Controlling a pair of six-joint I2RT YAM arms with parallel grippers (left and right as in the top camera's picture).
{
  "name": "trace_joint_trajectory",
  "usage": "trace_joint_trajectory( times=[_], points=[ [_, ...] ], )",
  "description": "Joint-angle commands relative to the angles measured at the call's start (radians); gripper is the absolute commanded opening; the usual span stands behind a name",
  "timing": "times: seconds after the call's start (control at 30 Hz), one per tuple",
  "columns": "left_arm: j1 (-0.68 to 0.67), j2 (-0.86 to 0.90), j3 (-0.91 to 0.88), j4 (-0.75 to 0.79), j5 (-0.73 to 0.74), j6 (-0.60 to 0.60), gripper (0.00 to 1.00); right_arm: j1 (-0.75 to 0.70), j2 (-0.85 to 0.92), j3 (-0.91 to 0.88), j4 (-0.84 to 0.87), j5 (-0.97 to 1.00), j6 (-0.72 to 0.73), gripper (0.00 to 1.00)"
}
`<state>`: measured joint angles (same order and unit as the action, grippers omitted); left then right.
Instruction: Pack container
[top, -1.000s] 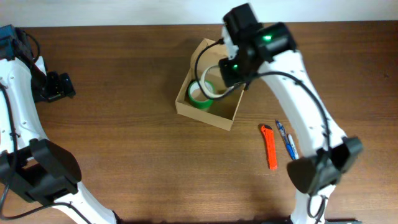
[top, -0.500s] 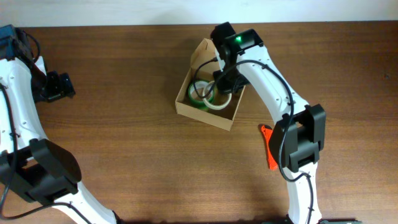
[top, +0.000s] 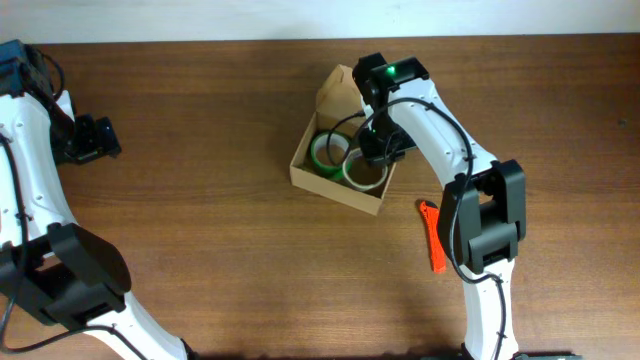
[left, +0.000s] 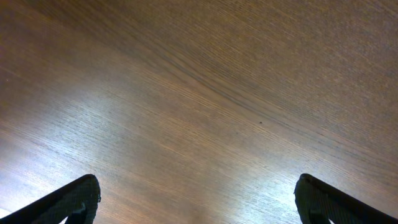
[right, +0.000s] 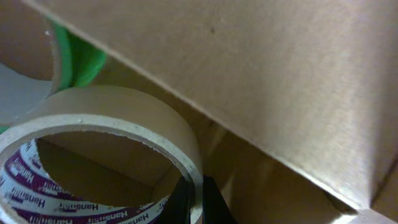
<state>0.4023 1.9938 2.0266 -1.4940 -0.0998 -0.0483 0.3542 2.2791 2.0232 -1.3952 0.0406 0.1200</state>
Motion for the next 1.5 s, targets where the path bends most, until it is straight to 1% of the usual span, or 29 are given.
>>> trace_joint_trajectory(
  times=[0.0,0.07,0.2,0.3,0.5,0.67,0.77,1.03,1.23,1.33,1.47],
  points=[
    [0.005,0.005,-0.007,0.003,0.014,0.012,1.00,0.005,0.005,-0.011,-0.001,0.024,-0.008,0.04],
    [0.005,0.005,-0.007,0.003,0.014,0.012,1.00,0.005,0.005,-0.011,-0.001,0.024,-0.008,0.04],
    [0.005,0.005,-0.007,0.003,0.014,0.012,1.00,0.005,0.005,-0.011,-0.002,0.025,-0.008,0.11],
    [0.005,0.005,-0.007,0.003,0.014,0.012,1.00,0.005,0.005,-0.011,-0.003,0.033,-0.007,0.11],
    [0.005,0.005,-0.007,0.003,0.014,0.012,1.00,0.005,0.005,-0.011,-0.006,0.070,-0.008,0.07],
    [0.005,0.005,-0.007,0.003,0.014,0.012,1.00,0.011,-0.010,-0.011,-0.003,0.070,-0.009,0.10],
    [0.005,0.005,-0.007,0.003,0.014,0.012,1.00,0.026,-0.051,0.000,0.003,0.070,-0.016,0.13],
    [0.005,0.005,-0.007,0.003,0.014,0.012,1.00,0.079,-0.196,0.067,-0.015,0.069,-0.016,0.15],
    [0.005,0.005,-0.007,0.003,0.014,0.012,1.00,0.103,-0.233,0.067,-0.034,0.069,-0.015,0.17],
    [0.005,0.005,-0.007,0.003,0.014,0.012,1.00,0.118,-0.224,0.056,-0.028,0.058,-0.008,0.15],
    [0.005,0.005,-0.007,0.003,0.014,0.012,1.00,0.145,-0.214,0.051,0.000,0.058,-0.008,0.06]
  ],
)
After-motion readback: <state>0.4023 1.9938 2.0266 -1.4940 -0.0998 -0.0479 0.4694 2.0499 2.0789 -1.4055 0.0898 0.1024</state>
